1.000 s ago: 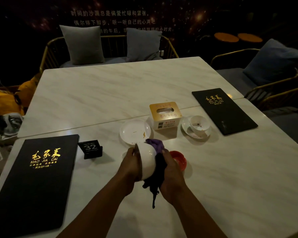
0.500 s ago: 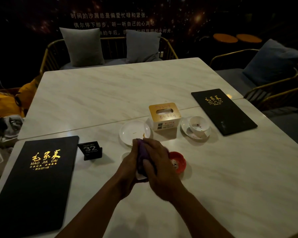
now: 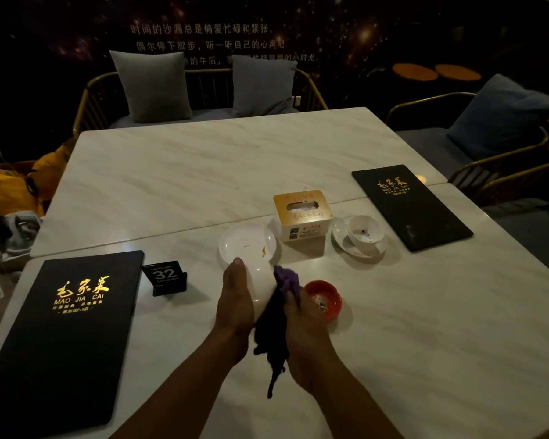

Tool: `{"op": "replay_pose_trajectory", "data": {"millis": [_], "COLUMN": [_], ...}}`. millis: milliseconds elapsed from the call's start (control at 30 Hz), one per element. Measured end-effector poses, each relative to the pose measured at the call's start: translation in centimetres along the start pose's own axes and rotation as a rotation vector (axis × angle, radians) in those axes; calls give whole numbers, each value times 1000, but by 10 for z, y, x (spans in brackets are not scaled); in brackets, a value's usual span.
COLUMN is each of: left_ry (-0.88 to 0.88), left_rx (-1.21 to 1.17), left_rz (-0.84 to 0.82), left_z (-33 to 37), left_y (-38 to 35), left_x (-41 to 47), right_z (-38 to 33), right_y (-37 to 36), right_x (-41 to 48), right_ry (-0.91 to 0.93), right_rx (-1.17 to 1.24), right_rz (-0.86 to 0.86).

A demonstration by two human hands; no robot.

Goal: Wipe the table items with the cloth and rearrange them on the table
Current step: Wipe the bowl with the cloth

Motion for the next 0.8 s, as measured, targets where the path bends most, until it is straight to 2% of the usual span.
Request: {"op": "replay_pose_trajectory", "data": {"millis": [167,233,300,400,567,800], "left_ry": [-106,-184,-289,-406,-457,-560], "left_rx": [245,361,589,904,1274,1428], "left_rz": [-43,-119,-186,-272,-422,-511], "left_z": [-20,-31,-44,-73,-124,-143], "left_y": [21,34,44,50,45,28], "left_x": [22,24,19,11,20,43], "right_z": [11,18,28,46,71,87], "right_y": [26,47,71,103,116,114], "right_x": [-5,1,12,26,39,48], "right_ry": [-94,-100,-98,-164,-238,-260], "right_rx": [-36,-154,-289,-286,-227,-164], "right_rz": [-106,-33,121,282,274,260]}}
Point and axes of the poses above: each hand's wrist, its own x-axis towards the middle knuckle, its own y-axis out of the back of the hand, z = x × y, the point moved 1 cm from there along x, towards the middle knuckle, and after that the axes turned 1 degree about y, right-handed, at the moved point
